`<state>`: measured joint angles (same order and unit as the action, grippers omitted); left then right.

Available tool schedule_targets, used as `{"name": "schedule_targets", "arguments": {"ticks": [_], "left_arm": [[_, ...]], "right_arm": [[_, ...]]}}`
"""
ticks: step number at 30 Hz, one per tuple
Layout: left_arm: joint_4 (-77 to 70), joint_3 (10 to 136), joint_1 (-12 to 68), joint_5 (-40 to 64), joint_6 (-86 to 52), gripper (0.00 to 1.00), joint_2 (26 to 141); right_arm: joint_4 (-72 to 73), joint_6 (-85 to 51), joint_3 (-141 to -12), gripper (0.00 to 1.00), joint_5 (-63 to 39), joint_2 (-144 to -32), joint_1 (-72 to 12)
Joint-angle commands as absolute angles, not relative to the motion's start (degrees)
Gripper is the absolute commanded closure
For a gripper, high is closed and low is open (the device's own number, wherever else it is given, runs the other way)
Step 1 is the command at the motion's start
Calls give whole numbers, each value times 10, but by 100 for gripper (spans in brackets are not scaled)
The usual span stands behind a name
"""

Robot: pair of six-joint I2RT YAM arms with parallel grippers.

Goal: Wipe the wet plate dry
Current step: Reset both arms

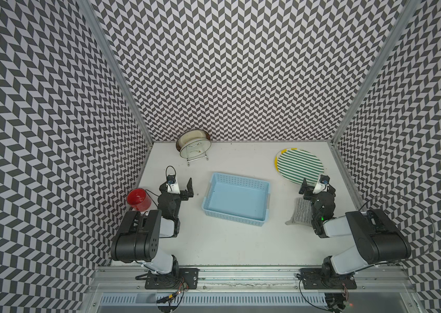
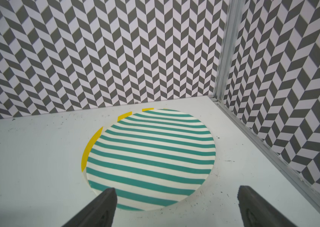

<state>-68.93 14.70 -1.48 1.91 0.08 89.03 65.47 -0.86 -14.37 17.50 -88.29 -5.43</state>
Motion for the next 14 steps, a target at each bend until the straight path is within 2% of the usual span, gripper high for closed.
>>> {"name": "schedule_targets", "arguments": {"ticks": [1, 14], "left_arm": [[-697, 155, -10, 13, -1, 0, 888], [-694, 156, -8, 9, 0, 0, 889]], "right_arm": [[725, -15, -144, 0, 162, -882, -51], [704, -14, -149, 0, 153, -876, -49]]}}
